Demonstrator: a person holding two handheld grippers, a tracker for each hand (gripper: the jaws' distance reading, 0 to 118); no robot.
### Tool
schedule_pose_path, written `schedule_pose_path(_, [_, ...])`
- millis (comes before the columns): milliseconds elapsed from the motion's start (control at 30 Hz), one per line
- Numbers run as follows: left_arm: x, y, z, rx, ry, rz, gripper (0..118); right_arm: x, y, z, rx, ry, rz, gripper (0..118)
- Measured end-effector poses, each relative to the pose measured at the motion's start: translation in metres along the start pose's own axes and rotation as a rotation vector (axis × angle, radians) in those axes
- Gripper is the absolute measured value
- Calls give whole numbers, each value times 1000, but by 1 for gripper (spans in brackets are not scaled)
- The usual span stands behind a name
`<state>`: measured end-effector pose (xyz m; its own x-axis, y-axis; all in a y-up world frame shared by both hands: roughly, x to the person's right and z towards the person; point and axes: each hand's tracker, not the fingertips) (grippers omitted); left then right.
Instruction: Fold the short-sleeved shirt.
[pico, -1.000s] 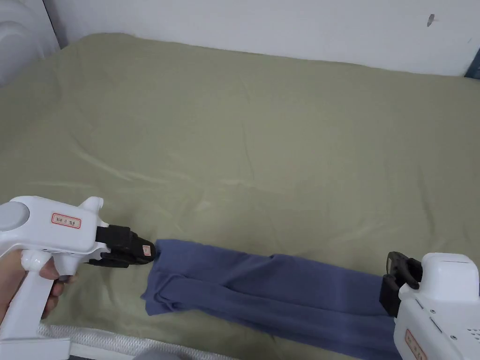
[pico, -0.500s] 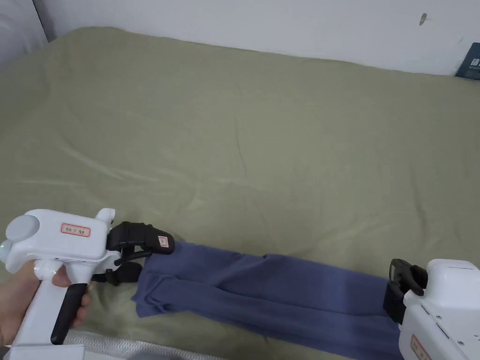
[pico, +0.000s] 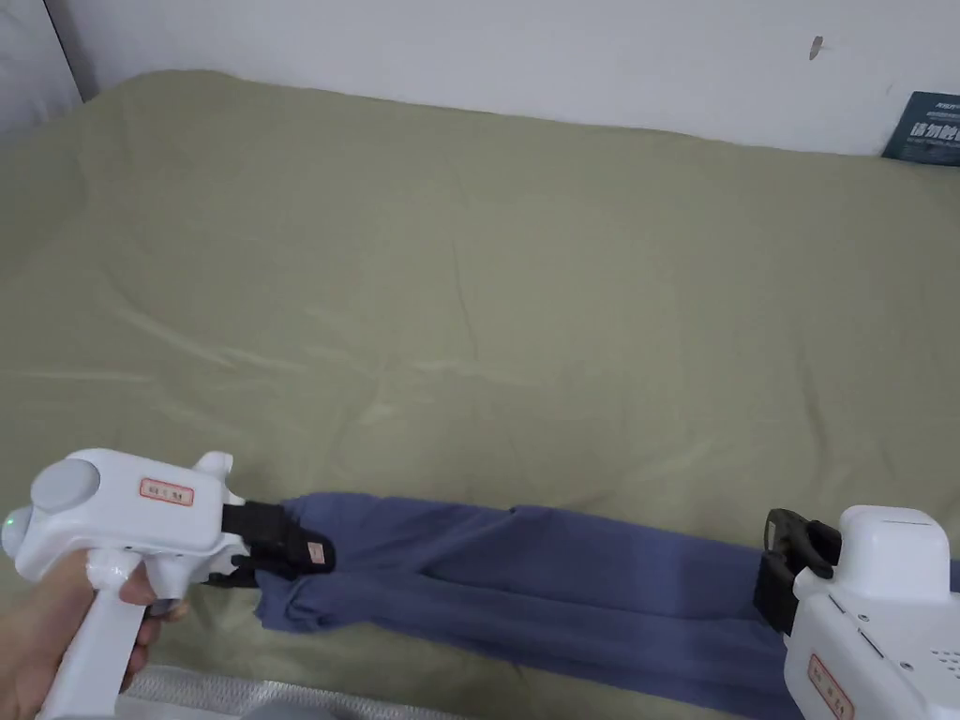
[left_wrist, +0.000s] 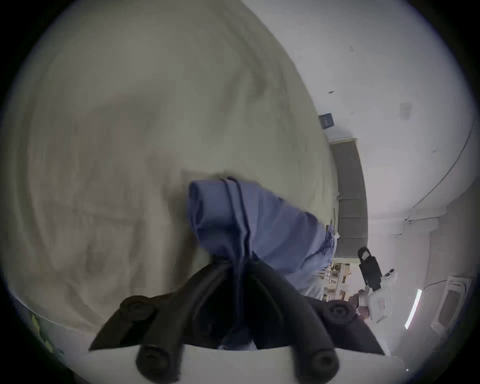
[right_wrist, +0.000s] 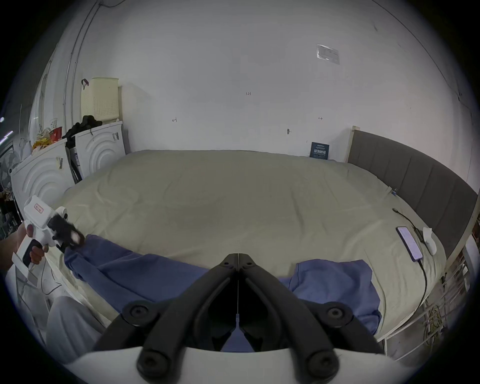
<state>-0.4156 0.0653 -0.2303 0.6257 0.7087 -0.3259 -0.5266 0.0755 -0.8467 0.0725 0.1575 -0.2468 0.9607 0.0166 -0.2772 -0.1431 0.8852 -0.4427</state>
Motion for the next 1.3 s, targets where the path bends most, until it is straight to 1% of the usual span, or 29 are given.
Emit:
schedule_pose_path(33, [-5, -3, 1, -8, -41, 6, 6, 1, 1, 2, 2, 0, -4, 1])
schedule_pose_path(67, [-4, -4, 5, 24, -71, 44, 5, 2, 2, 4, 5, 0, -8, 1])
schedule_pose_path(100, [-2, -4, 10, 81, -71, 69, 5, 3, 3, 6, 9, 1, -10, 1])
schedule_pose_path(200, [0, -2, 25, 119, -33, 44, 5, 8, 6, 11, 23, 1, 0, 1])
schedule_pose_path(300, [7, -5, 48, 148, -60, 52, 5, 15, 10, 16, 47, -7, 3, 1])
schedule_pose_path(367, [14, -6, 67, 202, -28, 18, 5, 19, 13, 17, 56, -8, 2, 1])
schedule_pose_path(500, [30, -10, 104, 314, -5, 34, 5, 26, 18, 19, 84, -12, 15, 1])
schedule_pose_path(600, [56, -18, 117, 324, 55, -61, 5, 30, 19, 21, 98, -20, 21, 1])
schedule_pose_path(667, [81, -25, 115, 304, 53, -116, 5, 33, 19, 24, 104, -20, 16, 1])
schedule_pose_path(733, [104, -31, 107, 284, 55, -174, 5, 37, 18, 26, 107, -20, 0, 1])
schedule_pose_path(867, [162, -42, 69, 214, 73, -295, 5, 46, 12, 34, 107, -26, -22, 1])
schedule_pose_path(1067, [228, -54, -26, 70, 77, -436, 5, 58, -3, 42, 82, -38, -50, 1])
schedule_pose_path(1167, [248, -61, -79, 20, 126, -476, 5, 65, -8, 43, 62, -51, -64, 1])
schedule_pose_path(1267, [251, -59, -131, -30, 193, -512, 5, 72, -13, 43, 51, -72, -69, 1])
schedule_pose_path(1300, [251, -62, -147, -67, 201, -503, 5, 75, -15, 44, 44, -75, -74, 1])
